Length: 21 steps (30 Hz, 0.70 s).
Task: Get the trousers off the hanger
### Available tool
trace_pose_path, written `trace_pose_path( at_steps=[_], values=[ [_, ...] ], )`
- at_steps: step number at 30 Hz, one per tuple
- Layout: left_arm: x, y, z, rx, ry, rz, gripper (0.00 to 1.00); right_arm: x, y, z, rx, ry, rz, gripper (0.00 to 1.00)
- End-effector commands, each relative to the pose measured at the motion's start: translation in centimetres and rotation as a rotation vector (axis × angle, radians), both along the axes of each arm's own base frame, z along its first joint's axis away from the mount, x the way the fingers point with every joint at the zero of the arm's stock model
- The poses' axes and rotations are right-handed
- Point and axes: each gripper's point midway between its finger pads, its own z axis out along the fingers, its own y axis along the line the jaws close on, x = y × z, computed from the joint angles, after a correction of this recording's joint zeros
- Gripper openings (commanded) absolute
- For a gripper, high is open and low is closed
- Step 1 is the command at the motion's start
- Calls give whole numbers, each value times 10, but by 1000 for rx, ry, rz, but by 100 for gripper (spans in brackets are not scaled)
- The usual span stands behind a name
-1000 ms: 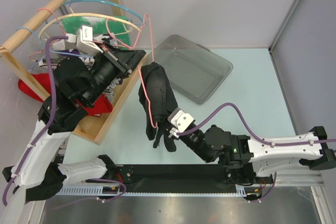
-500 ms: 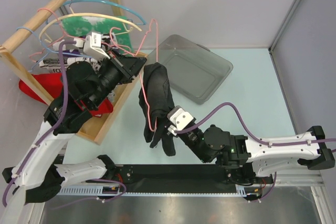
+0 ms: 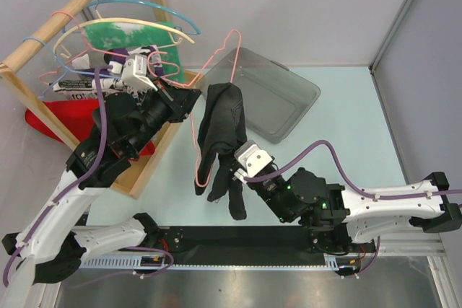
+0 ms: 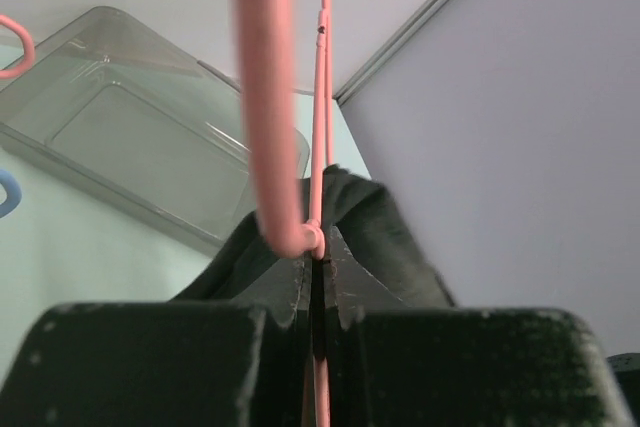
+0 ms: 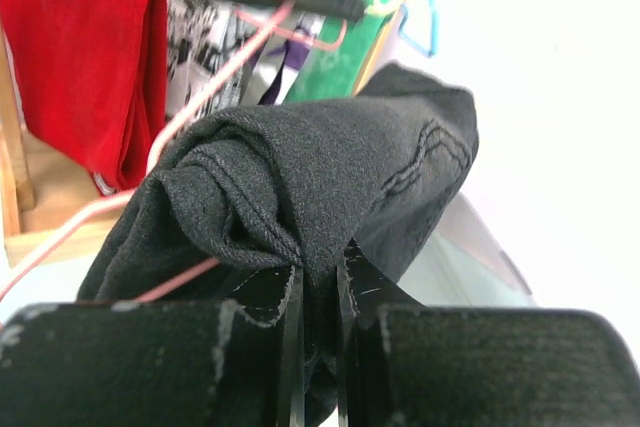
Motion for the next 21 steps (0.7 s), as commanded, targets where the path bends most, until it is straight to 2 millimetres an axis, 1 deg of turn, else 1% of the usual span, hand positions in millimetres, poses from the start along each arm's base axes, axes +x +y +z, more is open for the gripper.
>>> trace_pose_path(
  at_steps=[1,2,4,7,10,11,14,17,19,21],
  values=[
    [2,5,-24,120,12,9,0,-14,-37,120,374,-63,51,0],
    [2,6,-24,128,8,9,0,-16,-38,125,378,-69,60,0],
    [2,8,-27,142,8,16,0,-26,-37,134,377,-81,110,0],
    [2,11,-29,158,3,21,1,-37,-39,142,384,-82,151,0],
    [2,13,-30,168,0,25,0,-41,-51,148,409,-81,154,0],
    [1,13,-30,171,-1,24,0,-41,-57,150,425,-79,155,0],
    [2,12,-35,185,1,20,0,-39,-67,156,458,-78,151,0],
    [2,15,-41,199,7,28,0,-34,-79,164,469,-85,113,0],
    [1,19,-44,214,7,37,0,-29,-87,165,454,-91,73,0],
    [0,22,-51,232,17,43,0,-24,-98,173,473,-86,44,0]
  ],
)
